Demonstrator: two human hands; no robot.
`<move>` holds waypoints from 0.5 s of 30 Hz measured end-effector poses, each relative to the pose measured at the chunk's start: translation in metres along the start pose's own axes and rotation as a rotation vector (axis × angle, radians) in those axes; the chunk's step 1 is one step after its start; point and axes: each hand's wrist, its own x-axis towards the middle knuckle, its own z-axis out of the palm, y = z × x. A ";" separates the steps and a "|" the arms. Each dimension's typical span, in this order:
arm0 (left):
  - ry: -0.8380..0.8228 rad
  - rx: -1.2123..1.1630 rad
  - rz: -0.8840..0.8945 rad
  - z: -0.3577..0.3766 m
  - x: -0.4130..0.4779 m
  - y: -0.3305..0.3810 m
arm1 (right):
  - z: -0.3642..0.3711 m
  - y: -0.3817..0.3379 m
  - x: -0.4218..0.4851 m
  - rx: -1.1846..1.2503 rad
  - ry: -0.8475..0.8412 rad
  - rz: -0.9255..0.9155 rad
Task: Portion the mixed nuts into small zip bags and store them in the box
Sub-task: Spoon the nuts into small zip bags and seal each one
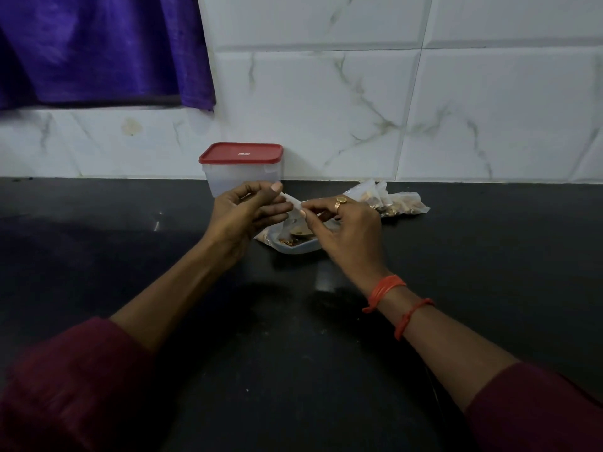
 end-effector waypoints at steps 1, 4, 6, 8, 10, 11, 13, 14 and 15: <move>-0.026 -0.013 -0.008 0.002 -0.001 -0.002 | 0.000 -0.002 0.000 0.046 0.012 0.036; -0.094 0.064 -0.008 0.005 -0.006 -0.011 | -0.002 -0.007 0.000 0.119 0.035 0.113; -0.122 0.111 -0.006 0.007 -0.008 -0.017 | -0.002 -0.008 -0.002 0.128 0.015 0.133; -0.119 0.113 -0.001 0.008 -0.008 -0.020 | -0.001 -0.008 -0.003 0.136 0.001 0.149; -0.109 0.101 0.002 0.009 -0.009 -0.021 | 0.000 -0.007 -0.003 0.165 -0.006 0.180; -0.104 0.099 0.002 0.009 -0.009 -0.021 | -0.001 -0.007 -0.003 0.186 -0.014 0.195; -0.094 0.104 0.007 0.008 -0.008 -0.022 | -0.003 -0.007 -0.003 0.227 -0.039 0.217; -0.090 0.105 0.010 0.008 -0.008 -0.022 | -0.004 -0.008 -0.003 0.248 -0.050 0.232; -0.087 0.107 0.011 0.007 -0.008 -0.022 | -0.004 -0.008 -0.003 0.273 -0.058 0.249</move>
